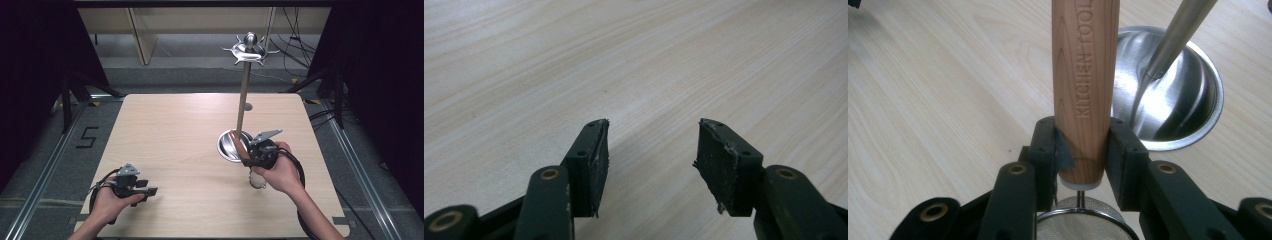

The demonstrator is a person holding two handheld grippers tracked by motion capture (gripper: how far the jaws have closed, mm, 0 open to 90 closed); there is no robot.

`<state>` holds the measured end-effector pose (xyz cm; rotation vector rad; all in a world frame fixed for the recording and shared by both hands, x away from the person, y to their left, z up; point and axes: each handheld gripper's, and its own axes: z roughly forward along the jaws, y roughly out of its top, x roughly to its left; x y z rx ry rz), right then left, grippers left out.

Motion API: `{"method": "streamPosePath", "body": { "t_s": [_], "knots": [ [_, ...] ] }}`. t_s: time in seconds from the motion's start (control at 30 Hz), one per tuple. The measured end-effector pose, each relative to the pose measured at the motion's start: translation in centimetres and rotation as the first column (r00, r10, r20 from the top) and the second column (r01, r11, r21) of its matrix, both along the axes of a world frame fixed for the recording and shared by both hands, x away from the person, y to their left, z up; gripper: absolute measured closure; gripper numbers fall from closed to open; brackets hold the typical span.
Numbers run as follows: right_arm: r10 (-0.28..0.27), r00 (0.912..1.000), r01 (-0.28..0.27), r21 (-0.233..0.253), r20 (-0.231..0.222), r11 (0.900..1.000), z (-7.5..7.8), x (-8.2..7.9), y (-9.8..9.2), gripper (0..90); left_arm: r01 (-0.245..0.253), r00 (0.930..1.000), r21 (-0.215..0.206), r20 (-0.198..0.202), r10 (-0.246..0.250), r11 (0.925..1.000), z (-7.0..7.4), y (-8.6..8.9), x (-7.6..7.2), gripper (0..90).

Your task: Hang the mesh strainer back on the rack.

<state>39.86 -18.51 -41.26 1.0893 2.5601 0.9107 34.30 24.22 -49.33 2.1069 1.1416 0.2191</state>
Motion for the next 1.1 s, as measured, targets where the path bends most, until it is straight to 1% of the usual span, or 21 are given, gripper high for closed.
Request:
{"method": "streamPosePath", "body": {
  "t_s": [0.03,0.07,0.17,0.2,0.4,0.43,0.47,0.53,0.57,0.63,0.67,0.7,0.77,0.8,0.83,0.9,0.93,0.97,1.0,1.03,1.1],
  "knots": [
    [0.0,1.0,0.0,0.0,0.0,1.0,0.0,0.0,0.0,69.1,0.0,1.0,0.0,0.0,0.0,1.0,0.0,0.0,0.0,45.9],
    [-0.007,0.9995,0.007,0.01,0.031,1.0,-0.2,0.0,-0.1,69.1,0.0,0.9999,0.004,0.016,0.0,1.0,0.1,0.1,0.0,45.9],
    [-0.013,0.9999,0.013,0.022,0.009,1.0,0.1,-0.2,-0.4,69.1,0.008,0.9998,0.013,0.018,-0.009,0.9999,0.2,0.2,0.0,45.8],
    [-0.008,0.9995,0.007,0.025,0.032,1.0,0.0,-0.2,-0.6,69.2,-0.001,0.9998,0.006,0.018,0.001,1.0,0.2,0.2,0.0,45.8],
    [-0.032,0.9991,0.031,0.055,0.029,0.998,-0.2,-0.3,-0.9,69.2,-0.015,0.9995,0.015,0.029,0.015,0.9998,0.2,0.1,0.0,45.6],
    [-0.032,0.9982,0.029,0.054,0.052,0.998,-0.3,-0.3,-1.0,69.1,-0.008,0.9996,-0.002,0.028,0.008,1.0,0.2,0.2,0.0,45.7],
    [-0.044,0.9987,0.043,0.048,0.024,0.998,-0.1,-0.4,-1.2,69.2,-0.013,0.9989,0.0,0.046,0.013,0.9999,0.3,0.2,0.0,45.8],
    [-0.053,0.9983,0.051,0.061,0.024,0.997,0.0,-0.4,-1.2,69.1,-0.008,0.999,-0.009,0.043,0.008,0.9999,0.3,0.2,0.0,45.8],
    [-0.052,0.9973,0.049,0.062,0.052,0.997,-0.2,-0.4,-1.3,69.1,-0.012,0.9993,0.002,0.037,0.012,0.9999,0.3,0.3,0.1,45.8],
    [-0.064,0.9975,0.062,0.071,0.028,0.996,0.1,-0.5,-1.5,69.1,-0.011,0.9992,0.004,0.04,0.01,0.9999,0.4,0.3,0.0,45.8],
    [-0.064,0.9967,0.06,0.076,0.051,0.995,0.0,-0.4,-1.6,69.1,-0.01,0.9992,-0.004,0.039,0.01,0.9999,0.4,0.3,0.0,45.8],
    [-0.076,0.9952,0.07,0.105,0.061,0.992,-0.1,-0.3,-1.5,69.1,0.002,0.9992,0.011,0.041,-0.002,0.9999,0.6,0.4,0.0,45.8],
    [-0.078,0.9952,0.072,0.095,0.059,0.993,0.1,-0.4,-1.7,69.2,-0.017,0.9987,-0.007,0.048,0.018,0.9998,0.5,0.2,0.0,45.7],
    [-0.059,0.9949,0.052,0.086,0.082,0.995,0.1,-0.2,-1.8,69.1,0.004,0.9991,0.011,0.043,-0.004,0.9999,0.6,0.4,0.0,45.7],
    [-0.106,0.992,0.097,0.117,0.069,0.988,0.0,-0.5,-1.6,69.2,0.001,0.9991,0.003,0.041,-0.001,1.0,0.5,0.3,0.0,45.7],
    [-0.1,0.9934,0.094,0.109,0.056,0.99,0.4,-0.5,-1.8,69.2,-0.012,0.9991,-0.008,0.041,0.013,0.9999,0.4,0.2,0.0,45.7],
    [-0.099,0.9905,0.088,0.115,0.095,0.989,0.3,-0.4,-2.0,69.1,0.002,0.9989,-0.004,0.046,-0.002,1.0,0.4,0.3,0.0,45.6],
    [-0.093,0.993,0.086,0.097,0.073,0.992,0.7,-0.4,-2.2,69.2,-0.016,0.9985,-0.014,0.053,0.016,0.9998,0.4,0.1,0.0,45.6],
    [-0.118,0.9914,0.111,0.115,0.058,0.987,0.8,-0.6,-2.1,69.2,0.001,0.9987,-0.006,0.05,0.0,1.0,0.5,0.2,0.0,45.6],
    [-0.107,0.991,0.098,0.106,0.081,0.99,0.8,-0.5,-2.3,69.2,-0.003,0.9986,-0.011,0.052,0.003,0.9999,0.4,0.2,0.0,45.6],
    [-0.13,0.9893,0.121,0.126,0.066,0.985,1.1,-0.5,-2.4,69.2,0.001,0.9986,-0.002,0.052,-0.001,1.0,0.5,0.2,0.0,45.6]
  ]
}}
